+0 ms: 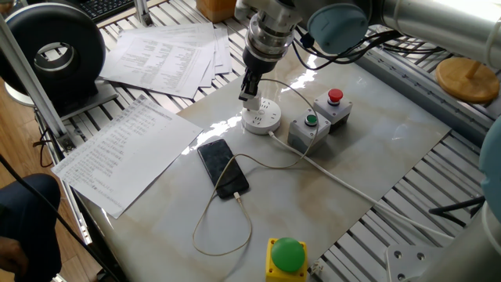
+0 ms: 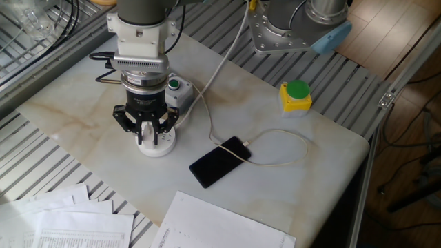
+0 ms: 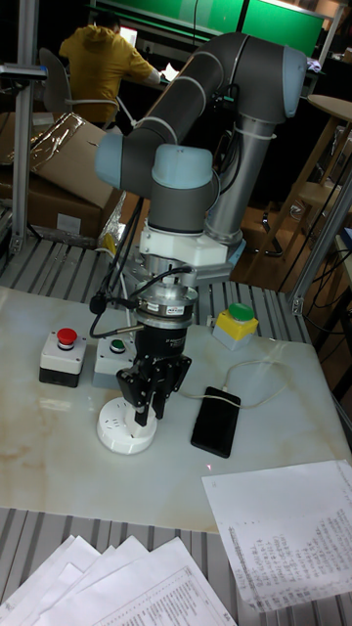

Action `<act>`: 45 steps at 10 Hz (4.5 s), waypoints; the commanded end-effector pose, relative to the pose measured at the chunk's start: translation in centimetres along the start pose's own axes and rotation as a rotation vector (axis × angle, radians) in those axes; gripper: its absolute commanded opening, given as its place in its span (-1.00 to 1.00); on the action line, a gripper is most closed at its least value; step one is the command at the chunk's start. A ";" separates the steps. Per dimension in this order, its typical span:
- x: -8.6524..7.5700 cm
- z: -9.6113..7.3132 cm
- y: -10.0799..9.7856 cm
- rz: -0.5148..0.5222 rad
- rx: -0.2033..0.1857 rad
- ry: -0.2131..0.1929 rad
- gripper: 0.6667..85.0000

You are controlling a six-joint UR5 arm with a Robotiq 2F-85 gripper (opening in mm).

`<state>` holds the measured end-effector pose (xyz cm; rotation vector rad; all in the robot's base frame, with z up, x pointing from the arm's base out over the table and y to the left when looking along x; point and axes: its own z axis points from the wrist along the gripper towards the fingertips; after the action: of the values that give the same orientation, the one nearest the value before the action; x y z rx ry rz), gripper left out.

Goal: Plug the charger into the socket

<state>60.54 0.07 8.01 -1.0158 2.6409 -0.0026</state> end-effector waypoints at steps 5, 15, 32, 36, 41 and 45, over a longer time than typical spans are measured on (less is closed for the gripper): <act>-0.1 0.0 -0.2 -0.032 -0.004 -0.027 -0.99; 0.7 -0.1 -0.4 -0.080 -0.029 -0.065 -0.99; 1.0 -0.4 -1.0 -0.089 -0.021 -0.126 -0.99; 0.9 -0.2 -1.0 -0.002 -0.023 -0.131 -0.99; 1.0 0.1 -1.1 0.009 -0.024 -0.140 -0.99; 1.3 -0.5 -0.8 0.005 -0.034 -0.130 -0.99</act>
<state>60.13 -1.40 7.81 -0.9977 2.5318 0.0939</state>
